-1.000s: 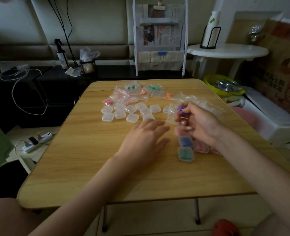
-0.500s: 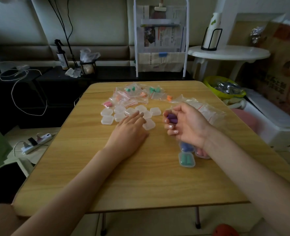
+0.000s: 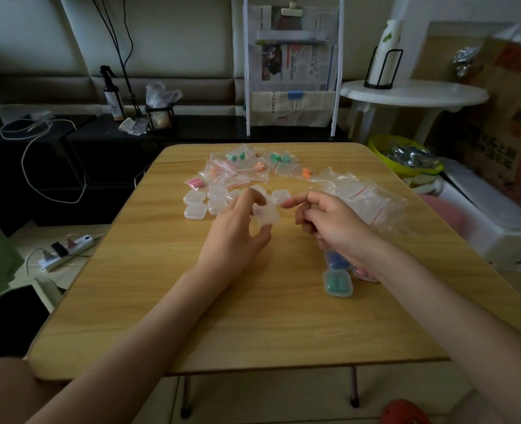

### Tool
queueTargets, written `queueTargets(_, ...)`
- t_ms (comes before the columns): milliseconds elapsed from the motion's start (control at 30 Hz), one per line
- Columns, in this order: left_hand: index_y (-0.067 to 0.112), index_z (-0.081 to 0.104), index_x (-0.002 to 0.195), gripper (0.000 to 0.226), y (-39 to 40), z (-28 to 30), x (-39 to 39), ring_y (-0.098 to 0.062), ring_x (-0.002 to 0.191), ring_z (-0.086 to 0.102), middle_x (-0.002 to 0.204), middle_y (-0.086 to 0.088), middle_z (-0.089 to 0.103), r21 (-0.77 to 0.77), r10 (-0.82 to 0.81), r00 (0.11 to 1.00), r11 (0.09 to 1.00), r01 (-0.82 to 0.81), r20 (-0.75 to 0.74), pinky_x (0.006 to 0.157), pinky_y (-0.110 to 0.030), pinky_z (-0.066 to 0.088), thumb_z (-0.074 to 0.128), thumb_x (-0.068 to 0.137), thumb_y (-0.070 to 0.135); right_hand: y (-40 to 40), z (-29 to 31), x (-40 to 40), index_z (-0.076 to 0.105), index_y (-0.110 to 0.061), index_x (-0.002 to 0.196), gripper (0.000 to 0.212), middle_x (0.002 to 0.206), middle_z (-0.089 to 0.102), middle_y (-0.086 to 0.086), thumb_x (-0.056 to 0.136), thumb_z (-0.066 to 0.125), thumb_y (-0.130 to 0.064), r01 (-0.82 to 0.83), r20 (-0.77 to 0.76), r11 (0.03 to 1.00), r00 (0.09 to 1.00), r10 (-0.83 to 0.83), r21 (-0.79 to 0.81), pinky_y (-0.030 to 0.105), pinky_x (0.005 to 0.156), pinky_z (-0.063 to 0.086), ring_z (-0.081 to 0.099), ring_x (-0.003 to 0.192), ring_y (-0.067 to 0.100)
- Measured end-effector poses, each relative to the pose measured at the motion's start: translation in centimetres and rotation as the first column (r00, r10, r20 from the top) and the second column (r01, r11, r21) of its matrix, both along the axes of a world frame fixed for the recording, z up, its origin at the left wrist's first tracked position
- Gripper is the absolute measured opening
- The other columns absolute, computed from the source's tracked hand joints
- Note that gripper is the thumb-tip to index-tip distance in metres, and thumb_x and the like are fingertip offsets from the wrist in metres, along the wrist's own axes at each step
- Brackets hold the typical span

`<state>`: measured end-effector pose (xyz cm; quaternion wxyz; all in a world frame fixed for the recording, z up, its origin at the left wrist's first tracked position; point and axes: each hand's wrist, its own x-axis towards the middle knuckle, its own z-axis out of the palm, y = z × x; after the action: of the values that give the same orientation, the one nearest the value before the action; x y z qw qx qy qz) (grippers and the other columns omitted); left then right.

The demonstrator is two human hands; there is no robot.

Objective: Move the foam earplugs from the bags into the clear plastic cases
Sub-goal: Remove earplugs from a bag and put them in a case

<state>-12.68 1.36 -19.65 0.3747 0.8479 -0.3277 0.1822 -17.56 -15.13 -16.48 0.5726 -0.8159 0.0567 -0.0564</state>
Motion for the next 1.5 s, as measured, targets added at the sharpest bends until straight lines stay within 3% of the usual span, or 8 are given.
queueTargets(167,0.006,0.051,0.108,0.04,-0.2,0.3,-0.9,-0.013,0.085,0.052,0.102,0.004,0.056,-0.055,-0.037,0.991,0.998,0.044,0.129,0.072,-0.027,0.046,0.073,0.075,0.008,0.7,-0.4,-0.4,0.059,-0.02,0.109,0.021,0.072,0.049,-0.008,0.1,0.043,-0.031,-0.043,0.053,0.963,0.997,0.059,-0.265,0.024,0.059,0.035,0.046,0.064,0.01)
queueTargets(300,0.004,0.052,0.11,0.043,-0.2,0.4,-1.1,-0.011,0.09,0.049,0.104,-0.001,0.059,0.008,-0.053,0.986,0.999,0.052,0.16,0.074,-0.022,0.042,0.074,0.073,0.007,1.0,-0.5,-0.5,0.059,-0.02,0.106,0.037,0.075,0.049,-0.006,0.088,0.055,-0.053,-0.059,0.072,0.933,0.993,0.091,-0.355,0.017,0.056,0.035,0.045,0.065,0.006)
queueTargets(400,0.005,0.055,0.109,0.041,-0.2,0.5,-1.2,-0.019,0.1,0.055,0.108,-0.006,0.063,0.059,-0.073,0.977,0.996,0.063,0.2,0.077,-0.027,0.048,0.075,0.075,0.013,0.7,-0.5,-0.6,0.061,-0.019,0.1,0.035,0.076,0.053,-0.003,0.086,0.06,-0.051,-0.041,0.107,0.924,0.99,0.088,-0.38,0.015,0.054,0.035,0.045,0.064,0.005)
queueTargets(533,0.005,0.056,0.113,0.045,0.1,0.7,-1.4,-0.023,0.096,0.064,0.11,-0.006,0.067,0.041,-0.078,0.982,0.997,0.072,0.174,0.078,-0.03,0.052,0.077,0.076,0.019,0.4,-0.1,-0.8,0.064,-0.015,0.1,0.038,0.087,0.061,0.008,0.088,0.056,-0.05,-0.067,0.106,0.904,0.987,0.123,-0.421,0.026,0.064,0.042,0.054,0.075,0.015)
queueTargets(700,0.005,0.052,0.12,0.052,0.2,0.7,-1.5,-0.023,0.101,0.065,0.116,-0.009,0.067,0.009,-0.093,0.986,0.996,0.093,0.141,0.081,-0.022,0.047,0.076,0.076,0.019,0.0,0.1,-0.5,0.061,-0.017,0.088,0.036,0.075,0.054,-0.004,0.085,0.059,-0.053,-0.095,0.087,0.911,0.986,0.141,-0.4,0.023,0.062,0.038,0.049,0.067,0.009)
queueTargets(867,0.004,0.049,0.124,0.055,0.3,0.7,-1.4,-0.026,0.102,0.066,0.116,-0.011,0.067,-0.02,-0.07,0.992,0.997,0.073,0.102,0.083,-0.039,0.055,0.075,0.078,0.02,0.8,0.0,-0.5,0.054,-0.014,0.086,0.036,0.07,0.049,-0.005,0.087,0.059,-0.05,-0.05,0.118,0.909,0.987,0.108,-0.413,0.022,0.056,0.035,0.041,0.06,0.007)
queueTargets(1233,-0.002,0.048,0.114,0.053,0.2,0.7,-1.8,-0.032,0.098,0.067,0.108,-0.019,0.068,0.185,-0.148,0.934,0.979,0.091,0.326,0.068,-0.038,0.058,0.078,0.073,0.012,1.0,0.2,-1.1,0.058,-0.02,0.09,0.036,0.073,0.054,-0.006,0.086,0.057,-0.055,-0.001,0.094,0.801,0.993,0.071,-0.599,0.025,0.058,0.038,0.049,0.064,0.009)
queueTargets(1500,0.004,0.044,0.124,0.058,0.1,0.1,-1.3,-0.031,0.093,0.069,0.111,-0.018,0.068,0.192,-0.178,0.932,0.974,0.121,0.315,0.068,-0.043,0.059,0.076,0.075,0.009,0.5,0.4,-0.8,0.062,-0.011,0.087,0.038,0.071,0.056,0.002,0.093,0.05,-0.046,-0.128,0.036,0.85,0.985,0.17,-0.511,0.029,0.06,0.037,0.05,0.063,0.014)
